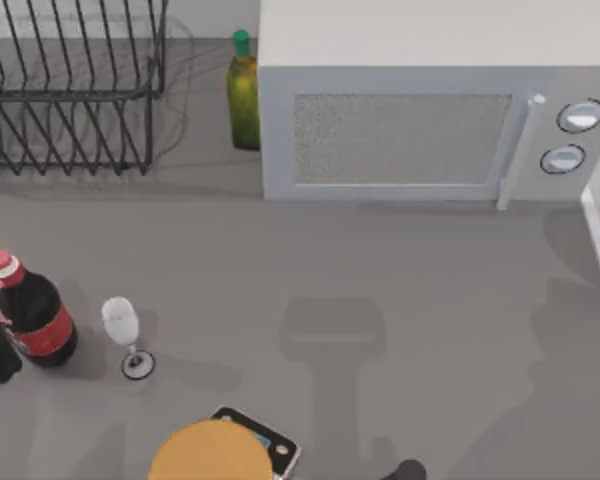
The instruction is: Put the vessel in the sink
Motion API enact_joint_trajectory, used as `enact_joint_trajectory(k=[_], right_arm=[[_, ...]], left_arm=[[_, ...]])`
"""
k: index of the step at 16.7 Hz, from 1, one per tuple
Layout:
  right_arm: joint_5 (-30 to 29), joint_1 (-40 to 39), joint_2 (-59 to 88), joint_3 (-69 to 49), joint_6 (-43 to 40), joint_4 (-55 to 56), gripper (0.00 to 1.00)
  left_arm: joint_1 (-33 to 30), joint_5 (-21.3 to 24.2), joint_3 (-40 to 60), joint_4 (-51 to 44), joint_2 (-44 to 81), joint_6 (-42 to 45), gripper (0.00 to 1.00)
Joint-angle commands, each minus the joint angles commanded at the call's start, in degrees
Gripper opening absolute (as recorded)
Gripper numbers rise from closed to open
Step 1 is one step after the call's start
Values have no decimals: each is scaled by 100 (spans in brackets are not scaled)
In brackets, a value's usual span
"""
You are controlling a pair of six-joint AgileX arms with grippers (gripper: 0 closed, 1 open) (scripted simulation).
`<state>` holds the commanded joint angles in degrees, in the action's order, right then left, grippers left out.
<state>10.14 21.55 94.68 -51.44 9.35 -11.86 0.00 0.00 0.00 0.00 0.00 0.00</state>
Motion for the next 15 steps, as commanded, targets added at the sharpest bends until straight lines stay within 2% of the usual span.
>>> enact_joint_trajectory(k=[4, 8, 12, 15], right_arm=[[605, 858, -200, 954, -448, 2912, 0], [1248, 1028, -543, 1508, -731, 5011, 0], [1741, 897, -835, 1703, -824, 6156, 0], [1860, 861, -914, 1730, -830, 6377, 0]], left_arm=[[0, 0, 0, 0, 0, 0, 100], [0, 0, 0, 0, 0, 0, 100], [0, 0, 0, 0, 0, 0, 100], [0, 0, 0, 0, 0, 0, 100]])
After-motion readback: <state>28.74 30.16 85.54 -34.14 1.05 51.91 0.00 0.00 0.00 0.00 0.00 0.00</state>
